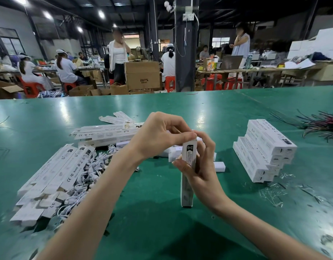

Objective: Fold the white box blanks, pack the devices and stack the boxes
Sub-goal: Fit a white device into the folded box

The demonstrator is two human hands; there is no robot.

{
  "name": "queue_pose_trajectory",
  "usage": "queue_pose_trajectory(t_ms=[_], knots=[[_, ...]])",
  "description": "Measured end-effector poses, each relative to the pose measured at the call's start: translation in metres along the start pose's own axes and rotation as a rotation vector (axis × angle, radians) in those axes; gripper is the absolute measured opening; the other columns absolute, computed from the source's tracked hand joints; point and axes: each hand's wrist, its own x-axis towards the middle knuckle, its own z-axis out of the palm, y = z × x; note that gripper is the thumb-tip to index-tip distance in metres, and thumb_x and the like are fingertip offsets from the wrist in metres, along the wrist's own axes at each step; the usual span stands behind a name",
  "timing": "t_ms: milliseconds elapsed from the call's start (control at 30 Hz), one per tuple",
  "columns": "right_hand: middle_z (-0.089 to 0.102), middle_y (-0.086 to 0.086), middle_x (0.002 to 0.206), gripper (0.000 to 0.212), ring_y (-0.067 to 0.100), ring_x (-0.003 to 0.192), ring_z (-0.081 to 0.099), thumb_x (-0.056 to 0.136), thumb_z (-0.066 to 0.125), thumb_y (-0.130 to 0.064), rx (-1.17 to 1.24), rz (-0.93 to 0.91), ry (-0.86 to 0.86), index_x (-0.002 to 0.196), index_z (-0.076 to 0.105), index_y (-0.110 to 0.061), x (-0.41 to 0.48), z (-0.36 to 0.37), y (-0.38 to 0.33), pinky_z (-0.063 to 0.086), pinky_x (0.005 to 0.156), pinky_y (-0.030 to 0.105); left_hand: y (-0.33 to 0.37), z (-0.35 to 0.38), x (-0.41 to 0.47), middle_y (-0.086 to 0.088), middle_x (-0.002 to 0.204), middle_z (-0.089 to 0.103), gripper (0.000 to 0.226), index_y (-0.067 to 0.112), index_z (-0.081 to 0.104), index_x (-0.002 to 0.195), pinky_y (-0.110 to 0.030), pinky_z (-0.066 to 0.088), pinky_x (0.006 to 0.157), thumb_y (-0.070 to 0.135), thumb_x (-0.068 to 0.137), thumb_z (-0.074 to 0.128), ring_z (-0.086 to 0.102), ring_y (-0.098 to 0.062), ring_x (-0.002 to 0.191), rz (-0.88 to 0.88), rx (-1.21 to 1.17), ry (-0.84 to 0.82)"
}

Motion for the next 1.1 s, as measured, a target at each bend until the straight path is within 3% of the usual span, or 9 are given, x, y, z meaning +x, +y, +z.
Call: queue_pose_trajectory(t_ms=[233,400,567,667,800,900,967,1033,1100], knots=[[0.052,0.012,0.113,0.061,0.047,0.096,0.052,0.088,0.061,-0.003,0.011,-0.02,-0.028,0.126,0.033,-0.042,0.001,0.0,-0.001,0.045,0.074,0.067,0.001,-0.005,-0.002,-0.011,0.076,0.073,0.011,0.002,0.075,0.082,-0.047,0.054,0.075,0.013,0.083,0.074,0.067,-0.032,0.075,-0.003,0.007,-0.043],[0.054,0.006,0.124,0.059,0.031,0.112,0.056,0.09,0.058,0.005,0.011,-0.013,-0.035,0.132,0.027,-0.021,0.001,0.0,-0.002,0.046,0.083,0.066,0.0,-0.004,-0.004,-0.01,0.087,0.072,0.006,0.01,0.074,0.079,-0.05,0.054,0.079,0.015,0.082,0.075,0.067,-0.032,0.084,-0.03,-0.022,-0.078],[0.051,0.01,0.132,0.059,0.031,0.123,0.053,0.089,0.059,-0.002,0.0,-0.013,-0.037,0.134,0.026,-0.021,0.002,-0.001,-0.002,0.045,0.093,0.064,-0.008,0.0,-0.011,-0.007,0.098,0.069,0.009,0.007,0.073,0.085,-0.044,0.058,0.079,0.009,0.079,0.078,0.067,-0.024,0.085,-0.022,-0.008,-0.08],[0.046,0.013,0.141,0.07,0.03,0.129,0.049,0.089,0.06,-0.003,-0.016,0.043,-0.06,0.141,0.017,-0.023,-0.001,0.0,0.002,0.039,0.102,0.061,-0.018,0.009,-0.021,-0.005,0.102,0.069,0.02,0.018,0.073,0.099,-0.032,0.058,0.076,0.006,0.082,0.074,0.066,-0.013,0.082,-0.026,-0.025,0.036],[0.047,0.001,0.139,0.082,0.017,0.124,0.052,0.09,0.064,-0.006,-0.185,0.142,-0.152,0.142,0.008,-0.036,-0.009,0.0,0.014,0.044,0.102,0.048,-0.039,0.027,-0.04,0.014,0.108,0.066,0.049,0.042,0.052,0.127,-0.014,0.051,0.074,0.011,0.091,0.064,0.066,-0.004,0.086,-0.094,-0.029,0.155],[0.046,-0.002,0.13,0.067,-0.012,0.113,0.045,0.093,0.06,-0.007,-0.366,0.11,-0.062,0.129,0.019,-0.045,-0.005,-0.002,0.014,0.037,0.094,0.008,-0.053,0.044,-0.058,0.016,0.122,0.055,0.067,0.041,0.025,0.145,-0.009,0.047,0.082,0.012,0.095,0.059,0.06,0.003,0.099,-0.145,0.032,0.243],[0.037,-0.001,0.126,0.057,-0.022,0.108,0.035,0.093,0.059,-0.008,-0.521,0.067,0.052,0.133,0.026,-0.032,0.005,-0.01,0.011,0.027,0.089,-0.004,-0.061,0.057,-0.074,0.014,0.13,0.048,0.07,0.035,0.017,0.148,-0.014,0.045,0.094,0.016,0.095,0.059,0.054,0.003,0.109,-0.135,0.105,0.221],[0.028,0.002,0.119,0.055,-0.015,0.096,0.037,0.09,0.061,-0.003,-0.691,0.078,0.122,0.136,0.033,-0.015,0.02,-0.025,0.006,0.026,0.089,-0.003,-0.066,0.069,-0.089,0.01,0.139,0.041,0.068,0.027,0.017,0.15,-0.021,0.036,0.107,0.021,0.095,0.058,0.046,-0.003,0.122,-0.099,0.209,0.152],[0.025,0.005,0.115,0.054,0.008,0.088,0.042,0.087,0.062,-0.002,-0.91,0.13,0.141,0.135,0.038,-0.006,0.037,-0.044,-0.004,0.042,0.088,0.018,-0.066,0.077,-0.096,0.0,0.144,0.038,0.062,0.015,0.025,0.15,-0.021,0.026,0.113,0.027,0.096,0.054,0.039,-0.012,0.131,-0.005,0.367,0.116]])
